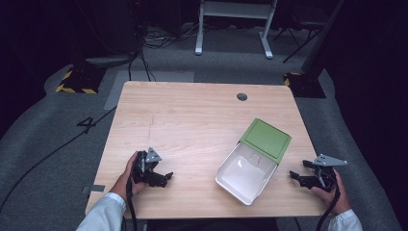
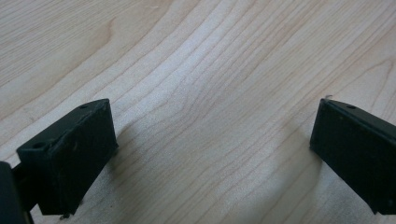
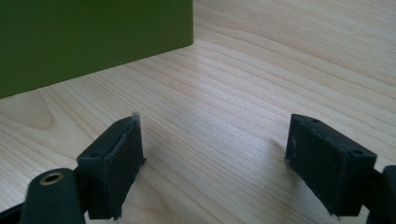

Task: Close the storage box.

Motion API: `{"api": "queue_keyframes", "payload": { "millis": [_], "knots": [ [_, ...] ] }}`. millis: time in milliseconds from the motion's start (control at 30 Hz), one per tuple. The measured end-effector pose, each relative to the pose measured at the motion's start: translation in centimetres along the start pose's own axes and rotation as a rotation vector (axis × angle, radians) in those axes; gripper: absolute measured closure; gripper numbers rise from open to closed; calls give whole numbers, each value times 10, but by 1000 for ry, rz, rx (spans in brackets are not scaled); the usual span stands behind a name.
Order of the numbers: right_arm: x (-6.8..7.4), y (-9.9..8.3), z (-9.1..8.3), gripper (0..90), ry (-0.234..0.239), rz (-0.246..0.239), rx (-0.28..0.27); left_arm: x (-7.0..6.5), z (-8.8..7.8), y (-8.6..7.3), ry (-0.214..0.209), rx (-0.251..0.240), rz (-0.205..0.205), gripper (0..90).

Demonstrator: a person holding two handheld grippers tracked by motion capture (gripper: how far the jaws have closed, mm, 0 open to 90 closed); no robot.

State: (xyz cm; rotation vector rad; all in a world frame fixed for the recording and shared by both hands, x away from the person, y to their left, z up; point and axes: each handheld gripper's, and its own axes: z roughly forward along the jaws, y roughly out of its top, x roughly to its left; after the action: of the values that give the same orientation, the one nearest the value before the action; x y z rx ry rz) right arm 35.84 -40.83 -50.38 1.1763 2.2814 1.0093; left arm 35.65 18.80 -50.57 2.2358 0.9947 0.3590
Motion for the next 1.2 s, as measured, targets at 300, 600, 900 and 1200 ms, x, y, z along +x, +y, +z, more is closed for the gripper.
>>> {"api": "queue_keyframes", "payload": {
  "millis": [300, 600, 900, 1200],
  "knots": [
    [0, 0, 0, 185, 0, -6, -1, 1, 1, 1, -21, -1, 20, 5],
    [-8, 1, -6, 229, 27, 32, -35, -3, 2, 2, -49, 4, 58, 5],
    [4, 21, -37, 256, 50, -18, -103, -3, 2, 3, -60, 5, 65, 5],
    [31, 52, -62, 263, 127, -90, -172, -3, 2, 3, -57, 5, 67, 5]
  ]
}}
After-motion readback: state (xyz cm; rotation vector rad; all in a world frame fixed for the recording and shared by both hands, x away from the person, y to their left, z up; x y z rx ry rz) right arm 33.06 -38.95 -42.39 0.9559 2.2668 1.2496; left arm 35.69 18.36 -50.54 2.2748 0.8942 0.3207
